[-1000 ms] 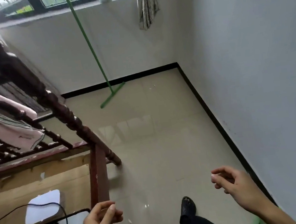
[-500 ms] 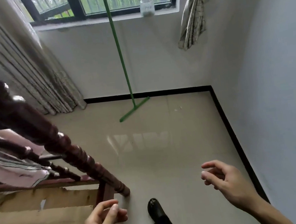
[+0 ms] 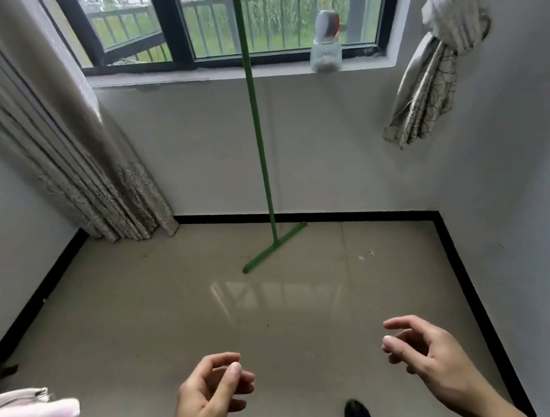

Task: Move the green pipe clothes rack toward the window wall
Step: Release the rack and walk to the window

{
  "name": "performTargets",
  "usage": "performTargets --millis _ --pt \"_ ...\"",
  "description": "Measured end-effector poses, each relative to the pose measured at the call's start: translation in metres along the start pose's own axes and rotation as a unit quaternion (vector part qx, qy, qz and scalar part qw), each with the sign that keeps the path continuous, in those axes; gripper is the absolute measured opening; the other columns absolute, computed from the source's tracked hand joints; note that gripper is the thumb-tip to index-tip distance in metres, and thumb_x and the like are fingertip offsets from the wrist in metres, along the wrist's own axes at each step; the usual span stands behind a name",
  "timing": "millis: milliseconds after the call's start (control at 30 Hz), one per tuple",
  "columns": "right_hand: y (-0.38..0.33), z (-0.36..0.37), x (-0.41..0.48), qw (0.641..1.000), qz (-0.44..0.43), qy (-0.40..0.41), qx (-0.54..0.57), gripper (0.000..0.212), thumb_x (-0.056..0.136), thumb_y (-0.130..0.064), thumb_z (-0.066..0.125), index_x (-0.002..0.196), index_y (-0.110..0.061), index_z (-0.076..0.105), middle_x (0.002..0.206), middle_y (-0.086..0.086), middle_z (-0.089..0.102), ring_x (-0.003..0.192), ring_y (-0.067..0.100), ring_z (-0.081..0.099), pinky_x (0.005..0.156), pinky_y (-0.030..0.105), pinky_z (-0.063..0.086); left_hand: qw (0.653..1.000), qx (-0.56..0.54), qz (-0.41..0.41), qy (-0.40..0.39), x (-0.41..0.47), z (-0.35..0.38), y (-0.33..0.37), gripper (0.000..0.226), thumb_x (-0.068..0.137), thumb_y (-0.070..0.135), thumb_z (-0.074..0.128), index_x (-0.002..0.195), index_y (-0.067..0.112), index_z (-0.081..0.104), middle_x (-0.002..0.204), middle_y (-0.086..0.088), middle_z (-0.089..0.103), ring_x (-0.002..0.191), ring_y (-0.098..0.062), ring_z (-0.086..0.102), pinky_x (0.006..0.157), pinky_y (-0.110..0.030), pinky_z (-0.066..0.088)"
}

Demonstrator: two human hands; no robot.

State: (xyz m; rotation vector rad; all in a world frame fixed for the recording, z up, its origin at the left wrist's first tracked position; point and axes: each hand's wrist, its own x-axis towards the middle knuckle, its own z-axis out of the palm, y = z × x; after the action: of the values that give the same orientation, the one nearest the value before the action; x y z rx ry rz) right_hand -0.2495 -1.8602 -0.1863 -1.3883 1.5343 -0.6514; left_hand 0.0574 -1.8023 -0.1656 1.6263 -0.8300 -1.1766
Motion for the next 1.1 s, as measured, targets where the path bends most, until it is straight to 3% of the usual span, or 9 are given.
performTargets --millis 300,567,700,867,933,1100 --pt "-0.06 0.019 0.23 0.997 -0.034 -0.059 -0.03 0.013 0.086 -0.02 0.071 0.094 -0.029 0.067 0.075 0.006 0.076 0.07 0.018 0.071 0.07 0.036 0.053 0.992 -0.039 -0.053 0.108 0.158 0.002 0.024 0.012 0.089 -0.006 0.053 0.087 -0.003 0.064 0.061 -0.017 0.073 0.053 -0.025 0.069 0.043 -0.029 0.051" --pt "-0.174 0.054 0.414 0.982 -0.111 -0.134 -0.067 0.013 0.085 -0.027 0.071 0.095 -0.035 0.066 0.078 0.002 0.075 0.073 0.016 0.07 0.072 0.037 0.055 0.983 -0.056 -0.025 0.172 0.297 -0.016 0.092 0.014 0.089 -0.006 0.053 0.089 0.001 0.064 0.063 -0.014 0.075 0.055 -0.021 0.072 0.053 -0.036 0.053" --pt "-0.208 0.084 0.479 0.981 -0.119 -0.131 -0.074 0.013 0.085 -0.026 0.071 0.093 -0.034 0.065 0.077 0.001 0.075 0.072 0.015 0.07 0.072 0.039 0.056 0.98 -0.054 -0.045 0.187 0.358 -0.046 0.099 0.014 0.089 -0.006 0.052 0.088 0.001 0.065 0.063 -0.014 0.075 0.055 -0.021 0.072 0.056 -0.039 0.053" --pt "-0.228 0.135 0.538 0.993 -0.072 -0.08 -0.05 0.012 0.085 -0.024 0.071 0.092 -0.033 0.066 0.075 0.002 0.075 0.07 0.015 0.07 0.076 0.044 0.056 0.986 -0.024 -0.042 0.162 0.468 -0.106 0.118 0.013 0.089 -0.006 0.053 0.088 0.0 0.065 0.061 -0.012 0.075 0.061 -0.028 0.073 0.05 -0.035 0.055" --pt "-0.242 0.155 0.555 0.996 -0.052 -0.057 -0.038 0.013 0.085 -0.023 0.071 0.091 -0.034 0.067 0.074 0.002 0.074 0.07 0.016 0.07 0.076 0.045 0.056 0.99 -0.013 -0.03 0.14 0.514 -0.132 0.136 0.013 0.088 -0.007 0.053 0.087 -0.001 0.064 0.059 -0.011 0.074 0.053 -0.02 0.071 0.044 -0.028 0.054" --pt "-0.285 0.179 0.588 1.0 -0.022 0.005 0.005 0.014 0.086 -0.021 0.071 0.089 -0.034 0.068 0.075 0.003 0.074 0.071 0.015 0.069 0.072 0.036 0.054 0.999 0.029 0.015 0.043 0.628 -0.164 0.195 0.011 0.089 -0.005 0.054 0.088 0.002 0.064 0.06 -0.007 0.075 0.057 -0.021 0.069 0.046 -0.021 0.051"
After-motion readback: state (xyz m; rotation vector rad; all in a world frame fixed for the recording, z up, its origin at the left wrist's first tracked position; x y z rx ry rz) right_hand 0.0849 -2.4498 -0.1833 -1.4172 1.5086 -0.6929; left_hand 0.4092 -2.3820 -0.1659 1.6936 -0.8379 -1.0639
